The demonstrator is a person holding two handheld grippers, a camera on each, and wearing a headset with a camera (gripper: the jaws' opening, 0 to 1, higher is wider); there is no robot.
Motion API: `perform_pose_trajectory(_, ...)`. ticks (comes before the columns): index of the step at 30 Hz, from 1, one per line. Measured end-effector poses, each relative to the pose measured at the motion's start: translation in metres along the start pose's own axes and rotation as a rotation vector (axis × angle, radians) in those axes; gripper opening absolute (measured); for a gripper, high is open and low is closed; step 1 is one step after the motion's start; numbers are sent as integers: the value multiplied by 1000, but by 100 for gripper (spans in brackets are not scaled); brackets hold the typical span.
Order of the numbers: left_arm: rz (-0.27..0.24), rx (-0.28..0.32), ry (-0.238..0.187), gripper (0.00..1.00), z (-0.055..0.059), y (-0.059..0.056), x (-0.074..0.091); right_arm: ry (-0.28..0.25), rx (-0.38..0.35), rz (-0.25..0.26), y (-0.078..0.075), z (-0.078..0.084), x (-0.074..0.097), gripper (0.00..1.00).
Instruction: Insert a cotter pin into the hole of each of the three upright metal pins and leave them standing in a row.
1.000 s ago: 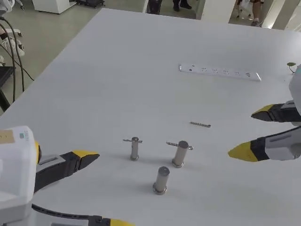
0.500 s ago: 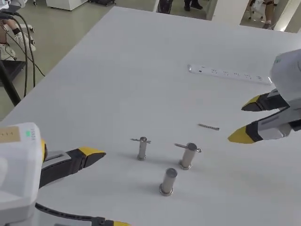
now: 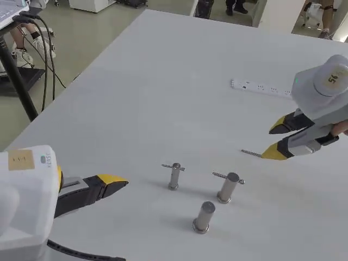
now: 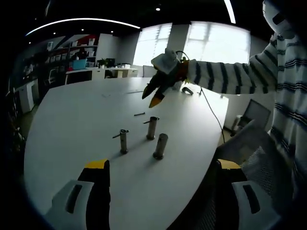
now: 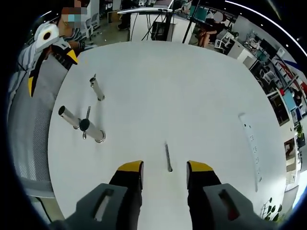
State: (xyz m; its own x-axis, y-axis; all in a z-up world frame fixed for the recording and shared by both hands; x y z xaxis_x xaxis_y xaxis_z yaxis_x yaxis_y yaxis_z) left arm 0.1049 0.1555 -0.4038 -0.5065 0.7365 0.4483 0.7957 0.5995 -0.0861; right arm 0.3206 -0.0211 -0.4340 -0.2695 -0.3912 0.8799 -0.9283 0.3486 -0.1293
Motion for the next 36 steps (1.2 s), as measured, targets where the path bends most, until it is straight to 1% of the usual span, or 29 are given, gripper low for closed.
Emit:
perform_pose_trajectory(2, -3, 2, 5, 89, 1, 0, 0, 21, 8, -10, -2, 1, -3, 30)
perform_pose_trajectory(5, -10, -10, 2, 87, 0, 1, 1, 49, 30, -53, 0, 4, -10, 26)
perform_pose_trajectory(7, -13, -10, 0, 86, -1, 2, 1, 75, 50, -69, -1, 8, -14, 25)
perform_pose_trajectory(11, -20, -6, 2, 86, -2, 5, 2, 108, 70, -79, -5, 11, -22, 19)
perform_pose_trajectory(13, -27, -11, 10, 85, -2, 6, 2, 123, 70, -82, -7, 13, -26, 18)
perform_pose_trajectory(16, -35, -15, 9, 83, -2, 9, 3, 142, 77, -83, -10, 15, -32, 17)
perform_pose_trajectory(20, -37, -8, 13, 83, 0, 9, 3, 157, 80, -100, -11, 16, -39, 14)
perform_pose_trajectory(24, -31, -5, 27, 82, 3, 8, 1, 192, 85, -103, -15, 20, -47, 13)
perform_pose_trajectory(28, -36, 2, 4, 82, -3, 11, 0, 211, 77, -116, -17, 21, -51, 10)
perform_pose_trajectory(29, -37, 6, 1, 82, -4, 12, 0, 213, 72, -133, -16, 20, -51, 9)
perform_pose_trajectory(32, -38, 0, 4, 82, -5, 13, 1, 221, 62, -137, -17, 21, -51, 9)
perform_pose_trajectory(34, -40, -1, 6, 82, -5, 15, 1, 231, 42, -166, -14, 23, -51, 7)
perform_pose_trajectory(35, -41, -2, 7, 82, -5, 15, 1, 231, 46, -159, -16, 22, -52, 6)
perform_pose_trajectory(36, -44, -3, 6, 82, -6, 16, 2, 238, 44, -164, -16, 22, -52, 6)
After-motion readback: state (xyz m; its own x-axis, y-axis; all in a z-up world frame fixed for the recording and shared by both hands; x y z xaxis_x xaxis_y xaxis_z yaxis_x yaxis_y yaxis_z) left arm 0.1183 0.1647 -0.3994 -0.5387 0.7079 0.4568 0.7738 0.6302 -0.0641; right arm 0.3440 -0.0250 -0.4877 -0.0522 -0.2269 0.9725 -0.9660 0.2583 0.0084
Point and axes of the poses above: the centre of the closed fingertips' face, and the gripper's own axes: x roughly backward along the fingers, y roughly to its left, z roughly out of its underside, the point moved 1 cm from there along x, roughly backward along the fingers, and after that the axes turned 8 degrees about -x, right-handed, at the moved point
